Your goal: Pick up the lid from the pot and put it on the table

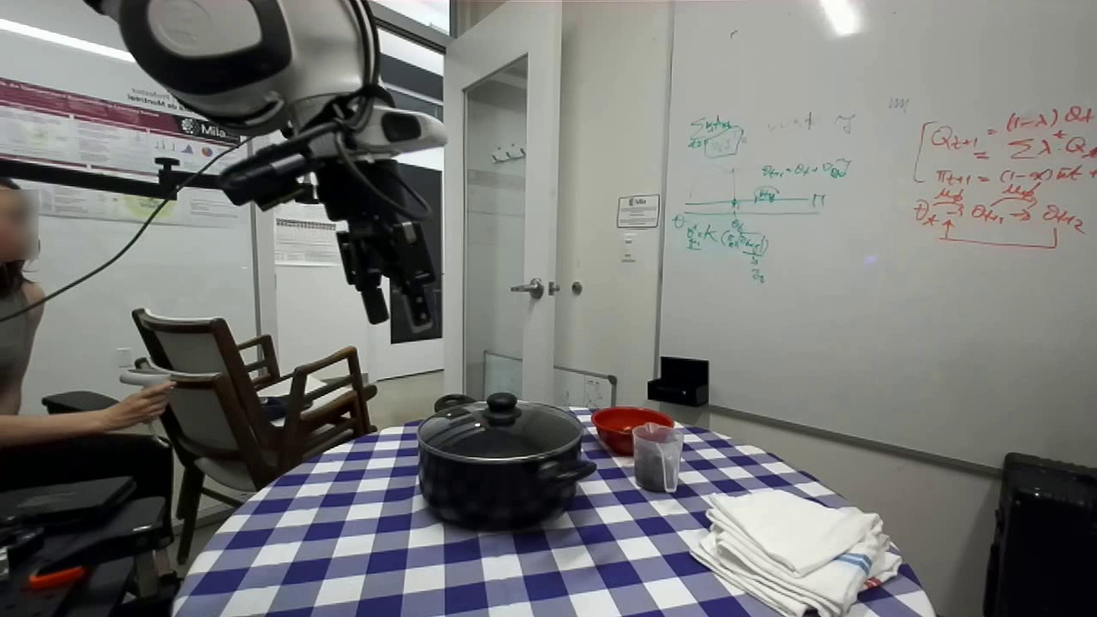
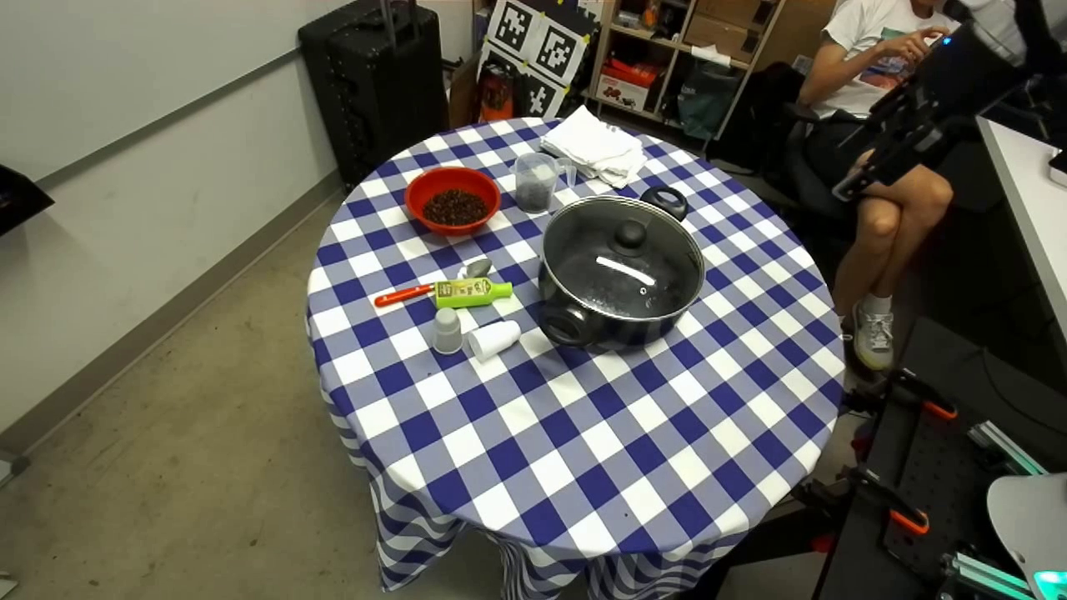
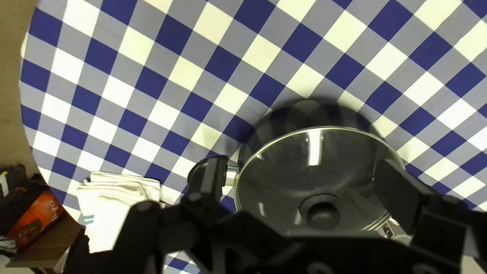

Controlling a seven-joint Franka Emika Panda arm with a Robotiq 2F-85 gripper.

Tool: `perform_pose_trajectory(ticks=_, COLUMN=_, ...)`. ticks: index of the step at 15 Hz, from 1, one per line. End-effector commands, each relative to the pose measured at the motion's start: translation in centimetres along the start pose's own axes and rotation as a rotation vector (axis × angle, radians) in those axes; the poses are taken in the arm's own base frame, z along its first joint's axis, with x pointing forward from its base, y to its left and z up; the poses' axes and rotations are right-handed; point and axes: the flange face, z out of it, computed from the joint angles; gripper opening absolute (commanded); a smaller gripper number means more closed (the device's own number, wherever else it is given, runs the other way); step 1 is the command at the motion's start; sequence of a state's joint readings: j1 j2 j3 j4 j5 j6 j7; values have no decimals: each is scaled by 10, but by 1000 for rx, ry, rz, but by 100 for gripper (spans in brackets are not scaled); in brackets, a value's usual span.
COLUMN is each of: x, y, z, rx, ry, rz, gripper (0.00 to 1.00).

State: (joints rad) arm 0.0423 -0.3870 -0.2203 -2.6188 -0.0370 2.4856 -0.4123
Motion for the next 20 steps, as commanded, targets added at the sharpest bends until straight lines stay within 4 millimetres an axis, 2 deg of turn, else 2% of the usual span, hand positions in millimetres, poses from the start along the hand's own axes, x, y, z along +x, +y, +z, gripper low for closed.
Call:
perform_pose_trajectory(ticks=1, x=61, y=-5, z=34, rx=-5, ry=-9, rz=-19, gripper=100)
perform_pose_trajectory(ticks=6, x=121, y=-8, z=75, rx=15, ry=-36, rz=-80, gripper=100)
perform_pose_trajectory(ticks=9, x=148, y=-12, z=89, rx=9, ry=-53, rz=-131, gripper=100)
perform_pose_trajectory(ticks=11, x=160, y=-22, z=99, rx=8, ry=-61, rz=-174, gripper=100)
perform_pose_trajectory(ticks=15, x=172, y=-43, z=115, rx=25, ry=-77, rz=-266, gripper=100)
perform_pose_trajectory(ticks=20, x=173, y=-62, z=131, rx=44, ry=-112, rz=-360, gripper=100)
